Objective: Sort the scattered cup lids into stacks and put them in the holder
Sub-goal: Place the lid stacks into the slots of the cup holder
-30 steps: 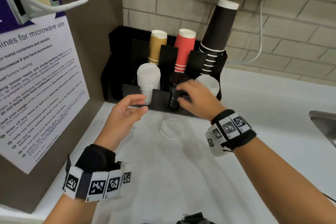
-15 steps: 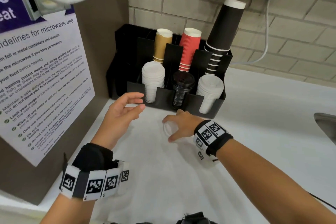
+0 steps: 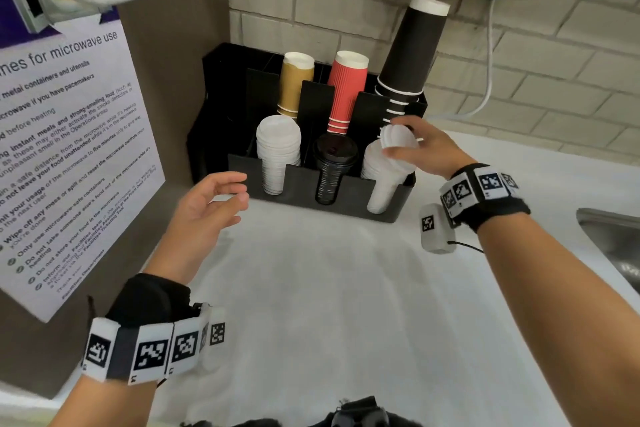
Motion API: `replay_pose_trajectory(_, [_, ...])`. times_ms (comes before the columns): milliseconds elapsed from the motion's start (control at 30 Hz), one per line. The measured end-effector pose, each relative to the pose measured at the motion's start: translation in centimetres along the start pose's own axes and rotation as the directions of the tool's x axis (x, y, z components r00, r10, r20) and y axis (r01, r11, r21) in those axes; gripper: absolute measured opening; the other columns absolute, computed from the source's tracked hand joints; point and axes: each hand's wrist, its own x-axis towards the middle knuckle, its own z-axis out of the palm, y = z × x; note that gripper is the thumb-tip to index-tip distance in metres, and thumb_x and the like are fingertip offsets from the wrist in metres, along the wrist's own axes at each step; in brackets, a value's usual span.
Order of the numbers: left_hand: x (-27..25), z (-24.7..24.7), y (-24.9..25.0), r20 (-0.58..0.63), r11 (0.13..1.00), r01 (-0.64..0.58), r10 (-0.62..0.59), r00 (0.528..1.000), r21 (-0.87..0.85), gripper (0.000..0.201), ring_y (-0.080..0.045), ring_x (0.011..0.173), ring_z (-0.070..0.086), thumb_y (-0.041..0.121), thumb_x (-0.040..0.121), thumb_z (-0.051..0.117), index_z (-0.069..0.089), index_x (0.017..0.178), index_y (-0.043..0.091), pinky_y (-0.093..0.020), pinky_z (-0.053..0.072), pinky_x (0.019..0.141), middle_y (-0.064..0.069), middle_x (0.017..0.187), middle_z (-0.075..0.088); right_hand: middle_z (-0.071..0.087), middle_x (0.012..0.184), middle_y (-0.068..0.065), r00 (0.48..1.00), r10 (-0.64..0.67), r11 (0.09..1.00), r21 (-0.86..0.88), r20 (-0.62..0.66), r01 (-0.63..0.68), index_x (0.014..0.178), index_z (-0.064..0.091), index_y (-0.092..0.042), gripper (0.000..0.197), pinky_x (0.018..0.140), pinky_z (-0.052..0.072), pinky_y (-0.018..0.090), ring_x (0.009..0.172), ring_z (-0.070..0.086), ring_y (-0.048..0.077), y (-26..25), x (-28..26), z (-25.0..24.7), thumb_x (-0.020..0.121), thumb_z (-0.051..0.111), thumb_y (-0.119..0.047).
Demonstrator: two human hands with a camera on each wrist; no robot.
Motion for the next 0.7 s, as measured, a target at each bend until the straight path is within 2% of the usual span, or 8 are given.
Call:
replay_pose_trajectory(67, [0.1,0.1,-0.1,0.007,1.0,-0.002,0.002,1.0,0.002,0.021,-0.013,0.092,0.065,0.026,0.087,0.07,0.068,0.102,0.04,-0.035,0.053,0.089,0.014,0.099,0.066,0.052,0.132,-0.006,0.997,-0.015,0.995,-0.098,0.071,0.022,0.128,0.052,-0.034,0.054,0.097,0.039,0.028,0.123,0.046,0.017,0.5,0.6,0.1,0.08,0.076,-0.032])
replay_pose_trajectory(167, [0.1,0.4,-0.2,0.011,1.0,0.003,-0.003,1.0,-0.002,0.021,-0.014,0.092,0.065,0.028,0.085,0.067,0.068,0.102,0.04,-0.036,0.053,0.089,0.011,0.101,0.065,0.047,0.141,-0.005,0.992,-0.015,0.98,-0.193,0.127,0.039,0.135,0.047,-0.035,0.06,0.1,0.032,0.025,0.131,0.041,0.017,0.5,1.4,0.7,0.081,0.074,-0.035])
replay_pose_trajectory(267, [0.1,0.6,-0.3,0.018,1.0,0.014,-0.014,1.0,-0.012,0.02,-0.012,0.091,0.066,0.028,0.085,0.068,0.068,0.101,0.04,-0.033,0.053,0.088,0.012,0.1,0.066,0.041,0.144,0.006,0.992,0.014,0.966,-0.258,0.126,0.019,0.139,0.043,-0.036,0.062,0.104,0.031,0.028,0.133,0.038,0.023,0.3,2.0,1.4,0.083,0.07,-0.039])
replay_pose_trajectory(333, [0.1,0.7,-0.3,0.026,1.0,0.01,-0.01,1.0,-0.003,0.021,-0.012,0.091,0.066,0.02,0.092,0.065,0.068,0.103,0.039,-0.034,0.052,0.089,0.011,0.101,0.066,0.041,0.141,0.011,0.992,0.022,0.952,-0.307,0.12,0.016,0.139,0.044,-0.036,0.06,0.1,0.031,0.027,0.131,0.039,0.026,0.3,2.1,1.7,0.084,0.069,-0.04])
replay_pose_trajectory(467, [0.2,0.8,-0.4,0.018,1.0,0.018,-0.017,1.0,-0.002,0.023,-0.01,0.09,0.066,0.017,0.094,0.062,0.067,0.104,0.036,-0.031,0.052,0.087,0.011,0.101,0.066,0.04,0.133,0.013,0.994,-0.003,0.932,-0.36,0.109,0.042,0.138,0.044,-0.033,0.061,0.095,0.032,0.026,0.122,0.044,0.03,0.4,1.6,2.2,0.083,0.07,-0.034])
replay_pose_trajectory(633, [0.3,0.9,-0.4,0.023,1.0,0.015,-0.015,1.0,-0.001,0.023,-0.01,0.089,0.066,0.016,0.094,0.062,0.067,0.103,0.036,-0.032,0.053,0.087,0.012,0.1,0.066,0.037,0.134,0.014,0.993,-0.03,0.904,-0.421,0.112,0.075,0.141,0.042,-0.03,0.062,0.102,0.039,0.035,0.118,0.048,0.035,0.3,0.8,2.8,0.085,0.068,-0.028])
replay_pose_trajectory(700, [0.4,0.9,-0.5,0.033,1.0,0.013,-0.013,0.999,0.005,0.023,-0.01,0.089,0.066,0.016,0.094,0.062,0.068,0.103,0.037,-0.032,0.053,0.087,0.013,0.099,0.067,0.033,0.139,0.015,0.99,-0.016,0.883,-0.463,0.141,0.081,0.145,0.037,-0.028,0.064,0.106,0.037,0.037,0.123,0.045,0.035,0.2,0.8,3.1,0.087,0.064,-0.029])
